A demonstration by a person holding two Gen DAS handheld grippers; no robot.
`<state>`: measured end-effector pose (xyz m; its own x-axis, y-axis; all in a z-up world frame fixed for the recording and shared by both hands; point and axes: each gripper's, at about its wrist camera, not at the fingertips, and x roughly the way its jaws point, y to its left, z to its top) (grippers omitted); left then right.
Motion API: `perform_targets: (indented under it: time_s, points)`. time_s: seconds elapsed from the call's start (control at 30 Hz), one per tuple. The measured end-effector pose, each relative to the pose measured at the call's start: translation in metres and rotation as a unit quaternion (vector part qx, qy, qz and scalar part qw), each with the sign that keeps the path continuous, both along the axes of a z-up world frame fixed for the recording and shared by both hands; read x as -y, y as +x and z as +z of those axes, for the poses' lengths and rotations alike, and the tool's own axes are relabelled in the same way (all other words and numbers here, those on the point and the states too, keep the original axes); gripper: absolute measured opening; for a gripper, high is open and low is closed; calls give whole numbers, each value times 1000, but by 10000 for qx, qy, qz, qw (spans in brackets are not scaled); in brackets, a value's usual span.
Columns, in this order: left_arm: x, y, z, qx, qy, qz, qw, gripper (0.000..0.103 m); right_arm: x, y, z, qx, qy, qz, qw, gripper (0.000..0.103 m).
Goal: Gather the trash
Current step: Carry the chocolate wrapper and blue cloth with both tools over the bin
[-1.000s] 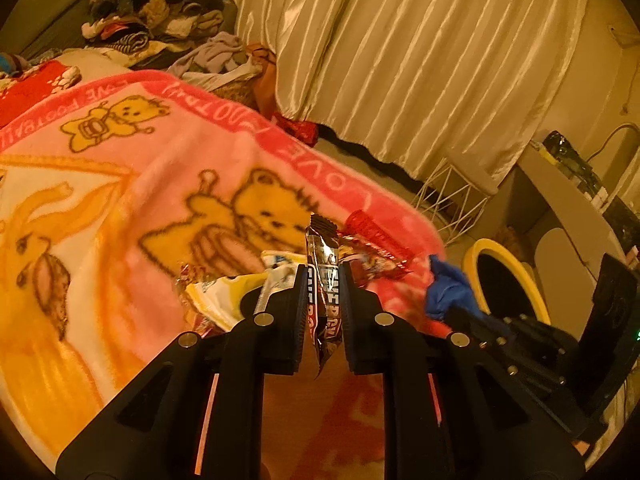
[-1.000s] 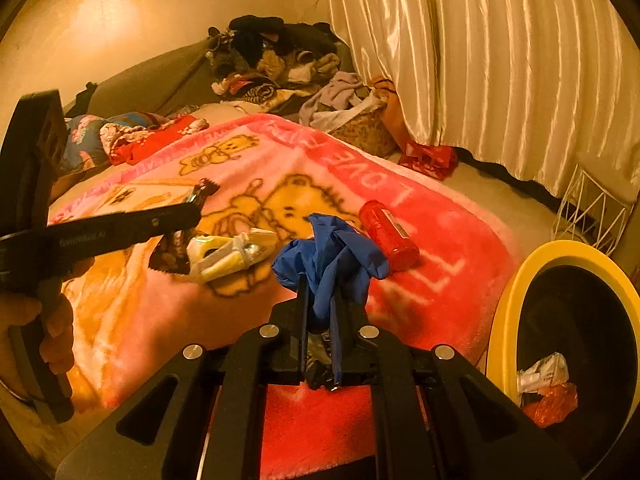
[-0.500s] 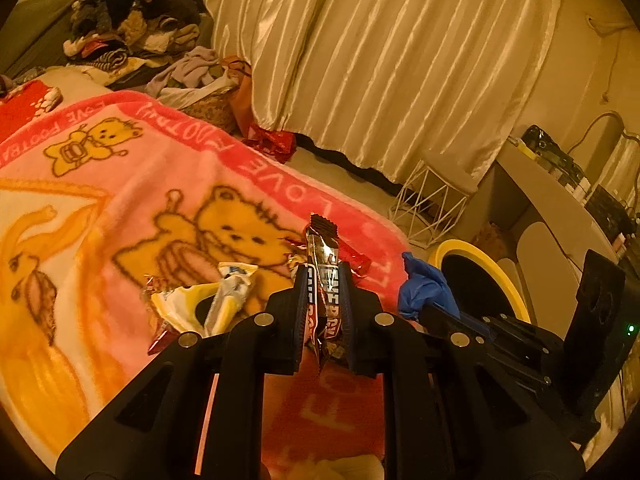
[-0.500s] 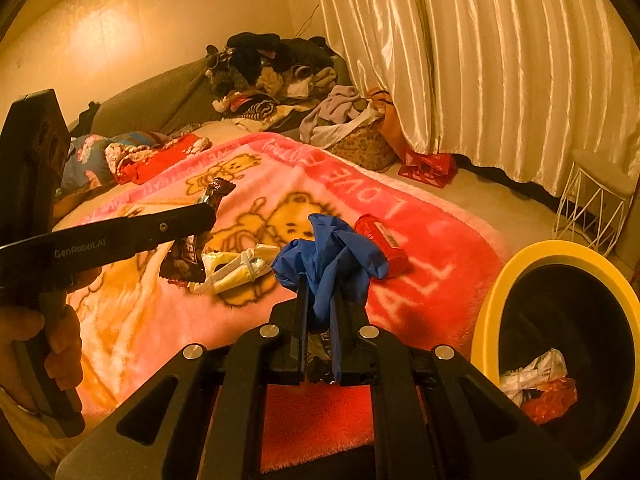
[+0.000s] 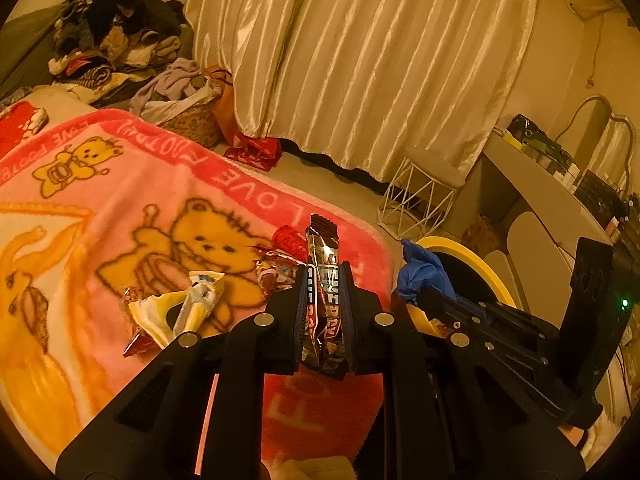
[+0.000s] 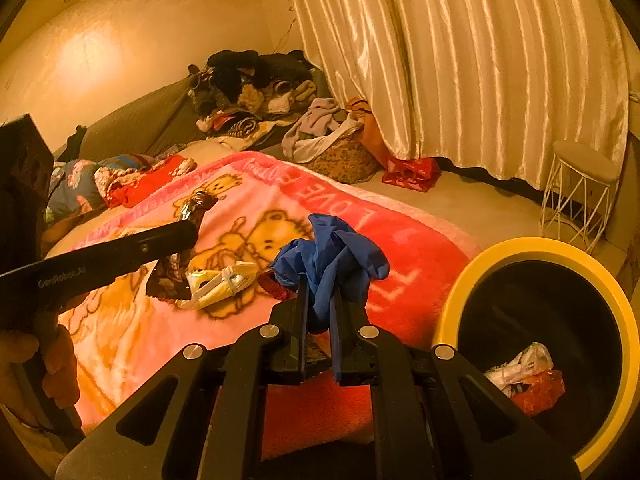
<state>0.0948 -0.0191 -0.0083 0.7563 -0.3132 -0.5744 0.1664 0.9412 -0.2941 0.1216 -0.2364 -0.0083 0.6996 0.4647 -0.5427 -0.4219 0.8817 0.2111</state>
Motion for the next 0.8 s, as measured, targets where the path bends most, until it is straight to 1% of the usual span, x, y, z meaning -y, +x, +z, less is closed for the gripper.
perform_targets:
  time_s: [0.47, 0.8]
  points:
    - [24, 0, 3, 25, 114, -222, 9997, 11, 36, 4, 2, -30, 201, -459, 9987, 9]
    - [52, 3, 3, 41, 227, -525, 9984, 11, 71, 10, -1, -123, 279, -1016, 9944, 9]
